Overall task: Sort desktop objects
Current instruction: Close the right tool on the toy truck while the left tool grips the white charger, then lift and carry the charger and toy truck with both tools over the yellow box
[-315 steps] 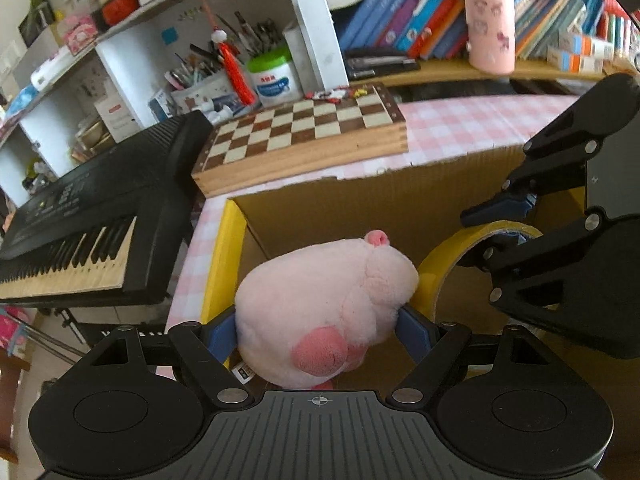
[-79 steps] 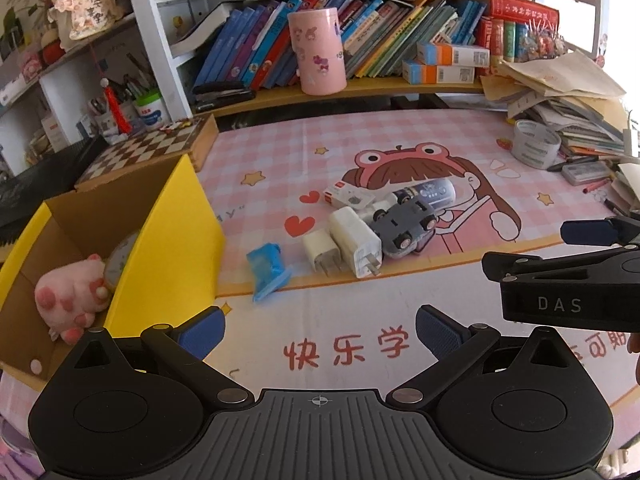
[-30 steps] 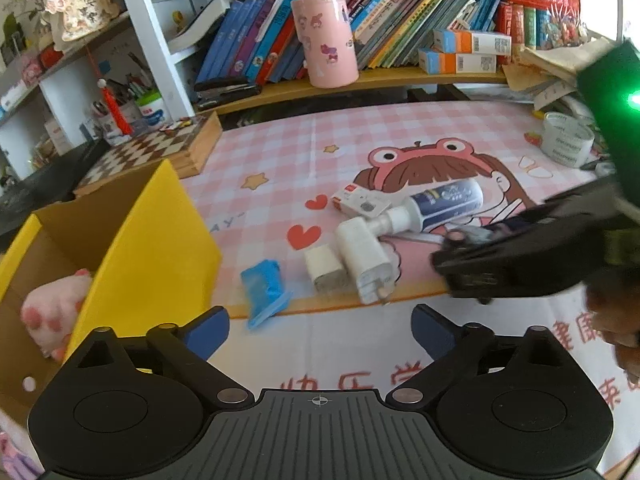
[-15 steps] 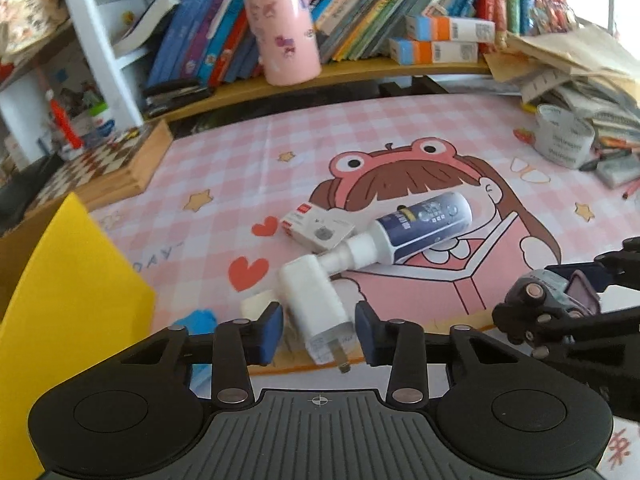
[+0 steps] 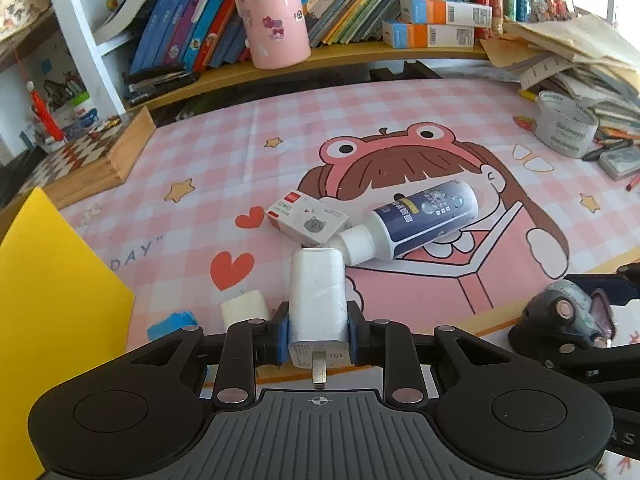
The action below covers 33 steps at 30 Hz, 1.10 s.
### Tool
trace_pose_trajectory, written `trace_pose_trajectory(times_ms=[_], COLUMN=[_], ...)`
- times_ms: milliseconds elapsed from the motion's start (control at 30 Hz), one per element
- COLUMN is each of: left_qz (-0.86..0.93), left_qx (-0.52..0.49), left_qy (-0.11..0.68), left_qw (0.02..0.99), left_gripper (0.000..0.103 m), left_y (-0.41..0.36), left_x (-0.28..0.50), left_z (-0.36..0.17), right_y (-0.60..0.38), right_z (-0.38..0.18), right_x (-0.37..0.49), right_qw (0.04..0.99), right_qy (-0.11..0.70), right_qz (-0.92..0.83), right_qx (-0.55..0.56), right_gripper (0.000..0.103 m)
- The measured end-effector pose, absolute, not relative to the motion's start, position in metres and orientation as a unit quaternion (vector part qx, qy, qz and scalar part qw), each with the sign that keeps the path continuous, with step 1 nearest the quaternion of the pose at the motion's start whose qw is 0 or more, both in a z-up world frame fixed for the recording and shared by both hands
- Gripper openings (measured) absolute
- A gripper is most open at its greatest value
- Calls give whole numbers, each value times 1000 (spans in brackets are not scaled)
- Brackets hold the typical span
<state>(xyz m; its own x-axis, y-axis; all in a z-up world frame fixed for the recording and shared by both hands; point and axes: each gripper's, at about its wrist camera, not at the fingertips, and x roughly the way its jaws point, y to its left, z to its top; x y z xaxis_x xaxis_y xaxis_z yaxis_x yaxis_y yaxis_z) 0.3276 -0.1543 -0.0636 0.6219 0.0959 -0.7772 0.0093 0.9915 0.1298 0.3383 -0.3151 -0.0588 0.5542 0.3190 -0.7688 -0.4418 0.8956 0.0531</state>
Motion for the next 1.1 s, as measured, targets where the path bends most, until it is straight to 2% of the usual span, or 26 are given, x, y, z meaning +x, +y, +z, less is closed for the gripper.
trace_pose_trajectory(times_ms=[233, 667, 1100], left_qz=[9, -1, -11], left_qx=[38, 25, -12], left_qy=[426, 427, 380], left_qw=[904, 904, 925], left_gripper=[25, 25, 25], left_y=[-153, -147, -142], left_x=[307, 282, 242], left_z=[-52, -49, -5], right_y=[-316, -314, -320], right_z=[-57, -54, -18], right_x=[332, 322, 289], right_qw=[874, 878, 892], right_qy=[427, 416, 391], right_qz=[220, 218, 223], right_qx=[-77, -91, -46], right_gripper=[49, 43, 43])
